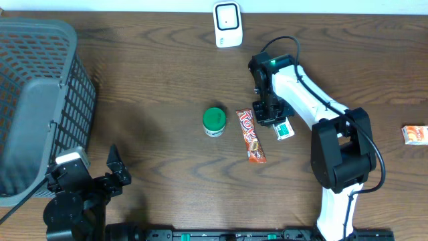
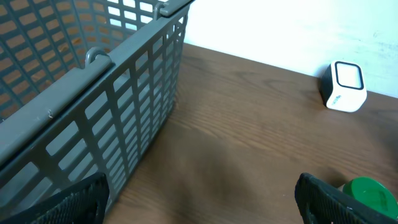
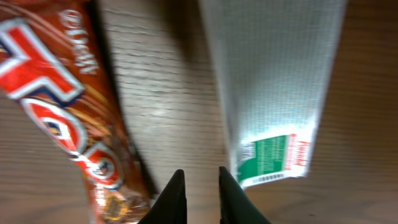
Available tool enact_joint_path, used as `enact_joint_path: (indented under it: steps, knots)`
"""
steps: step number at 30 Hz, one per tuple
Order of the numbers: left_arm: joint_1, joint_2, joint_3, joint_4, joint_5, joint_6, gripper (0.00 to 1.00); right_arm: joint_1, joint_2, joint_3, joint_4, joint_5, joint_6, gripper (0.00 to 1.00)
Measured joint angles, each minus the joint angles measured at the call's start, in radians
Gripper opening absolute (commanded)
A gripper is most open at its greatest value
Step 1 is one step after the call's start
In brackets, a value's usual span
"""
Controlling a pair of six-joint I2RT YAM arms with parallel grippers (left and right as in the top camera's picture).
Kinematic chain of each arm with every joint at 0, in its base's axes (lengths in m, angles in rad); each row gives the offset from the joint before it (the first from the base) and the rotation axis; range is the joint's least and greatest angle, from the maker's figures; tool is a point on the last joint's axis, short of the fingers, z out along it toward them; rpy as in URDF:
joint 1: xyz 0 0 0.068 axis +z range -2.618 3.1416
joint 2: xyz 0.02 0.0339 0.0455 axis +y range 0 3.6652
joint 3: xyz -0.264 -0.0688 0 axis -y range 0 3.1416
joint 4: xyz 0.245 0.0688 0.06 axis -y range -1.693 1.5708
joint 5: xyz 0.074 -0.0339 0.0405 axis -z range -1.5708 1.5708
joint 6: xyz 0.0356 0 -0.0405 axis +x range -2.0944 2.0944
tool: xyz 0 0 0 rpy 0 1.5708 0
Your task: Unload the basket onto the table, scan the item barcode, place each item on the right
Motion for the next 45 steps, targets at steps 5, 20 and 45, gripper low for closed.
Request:
enact_joint_path:
  steps: [5,20,45]
  knots:
    - [0.0,0.0,0.0,0.0,0.0,0.0,0.96,0.006,0.0,-0.07,0.077,-0.043,0.027,0.14]
    - [0.0,0.0,0.0,0.0,0.0,0.0,0.96,-0.002,-0.005,-0.196,0.106,0.164,0.065,0.12]
    - [0.0,0.0,0.0,0.0,0.0,0.0,0.96,-0.022,-0.003,0.07,0.093,0.142,0.099,0.15]
